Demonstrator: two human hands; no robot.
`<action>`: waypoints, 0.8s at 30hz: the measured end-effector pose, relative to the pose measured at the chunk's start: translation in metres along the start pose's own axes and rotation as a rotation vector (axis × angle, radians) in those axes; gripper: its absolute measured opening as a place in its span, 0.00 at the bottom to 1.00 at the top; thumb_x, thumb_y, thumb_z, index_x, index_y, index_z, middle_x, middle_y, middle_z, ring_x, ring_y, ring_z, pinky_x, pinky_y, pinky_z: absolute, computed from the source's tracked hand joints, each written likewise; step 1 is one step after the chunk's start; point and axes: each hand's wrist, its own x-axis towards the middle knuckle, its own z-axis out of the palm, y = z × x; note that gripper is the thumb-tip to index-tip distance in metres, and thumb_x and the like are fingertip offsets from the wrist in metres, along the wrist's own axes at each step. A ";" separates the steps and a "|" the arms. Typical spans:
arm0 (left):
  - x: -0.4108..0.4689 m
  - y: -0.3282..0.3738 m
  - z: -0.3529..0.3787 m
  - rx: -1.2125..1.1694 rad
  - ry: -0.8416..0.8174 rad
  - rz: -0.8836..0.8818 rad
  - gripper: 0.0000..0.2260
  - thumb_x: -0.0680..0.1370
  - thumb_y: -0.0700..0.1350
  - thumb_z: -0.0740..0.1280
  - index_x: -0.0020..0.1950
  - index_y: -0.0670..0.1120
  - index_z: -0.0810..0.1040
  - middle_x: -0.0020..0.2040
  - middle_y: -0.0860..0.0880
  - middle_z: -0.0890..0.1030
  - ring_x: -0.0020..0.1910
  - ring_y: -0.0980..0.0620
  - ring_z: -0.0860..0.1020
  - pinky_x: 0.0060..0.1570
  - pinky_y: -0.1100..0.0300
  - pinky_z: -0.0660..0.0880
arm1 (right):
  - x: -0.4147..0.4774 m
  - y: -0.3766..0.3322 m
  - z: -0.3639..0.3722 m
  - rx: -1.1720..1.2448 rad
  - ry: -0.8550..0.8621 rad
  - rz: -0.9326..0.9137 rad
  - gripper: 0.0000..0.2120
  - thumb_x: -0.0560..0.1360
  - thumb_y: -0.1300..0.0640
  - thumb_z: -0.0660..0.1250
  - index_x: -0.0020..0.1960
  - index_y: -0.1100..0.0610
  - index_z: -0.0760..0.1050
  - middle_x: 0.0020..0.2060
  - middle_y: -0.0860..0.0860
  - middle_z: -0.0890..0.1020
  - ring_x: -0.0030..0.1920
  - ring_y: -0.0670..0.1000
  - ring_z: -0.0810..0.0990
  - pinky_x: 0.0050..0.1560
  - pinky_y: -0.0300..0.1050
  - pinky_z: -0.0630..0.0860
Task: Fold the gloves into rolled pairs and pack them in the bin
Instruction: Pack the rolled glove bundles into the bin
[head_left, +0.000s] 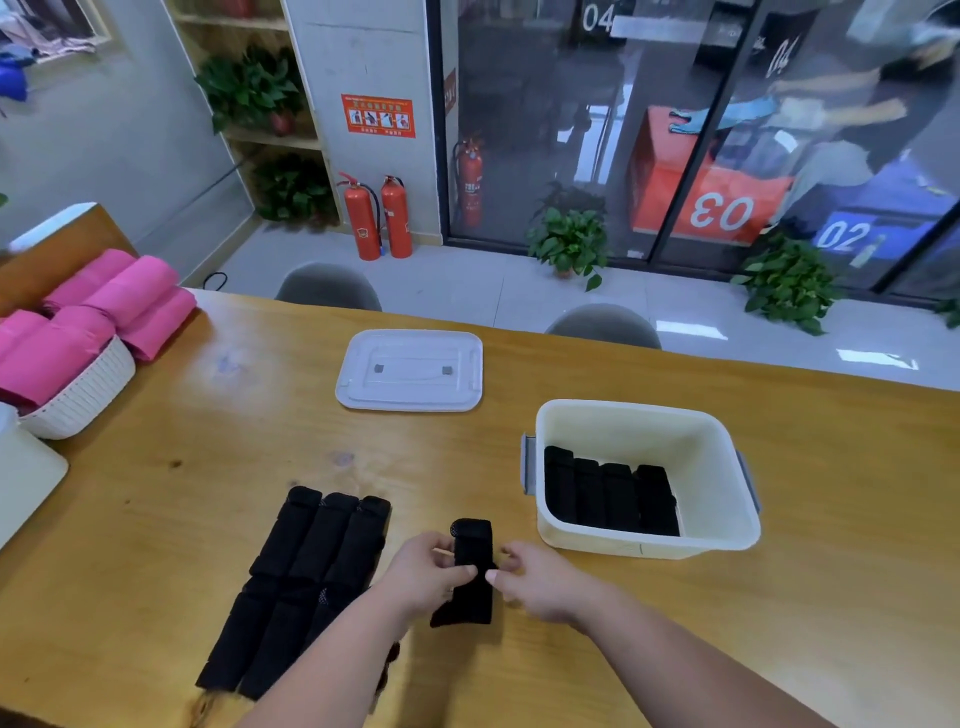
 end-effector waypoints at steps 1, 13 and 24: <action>-0.003 0.002 -0.002 -0.095 -0.041 -0.010 0.16 0.77 0.42 0.78 0.62 0.44 0.79 0.51 0.43 0.87 0.47 0.45 0.87 0.50 0.47 0.83 | -0.001 0.000 0.001 0.101 0.005 0.017 0.33 0.82 0.41 0.67 0.82 0.50 0.62 0.70 0.48 0.78 0.57 0.47 0.84 0.61 0.48 0.80; -0.030 0.028 -0.006 -0.308 -0.266 0.017 0.23 0.78 0.43 0.78 0.70 0.41 0.77 0.59 0.37 0.85 0.58 0.40 0.85 0.61 0.45 0.82 | -0.039 -0.008 -0.011 0.586 0.039 -0.107 0.15 0.81 0.56 0.72 0.67 0.53 0.77 0.55 0.55 0.87 0.55 0.53 0.88 0.57 0.55 0.85; -0.026 0.034 -0.007 -0.357 -0.218 0.003 0.27 0.76 0.61 0.75 0.68 0.44 0.81 0.61 0.40 0.85 0.56 0.40 0.85 0.57 0.47 0.82 | -0.092 -0.019 -0.050 0.574 0.142 -0.219 0.11 0.83 0.55 0.70 0.64 0.53 0.80 0.53 0.52 0.88 0.54 0.53 0.87 0.55 0.54 0.85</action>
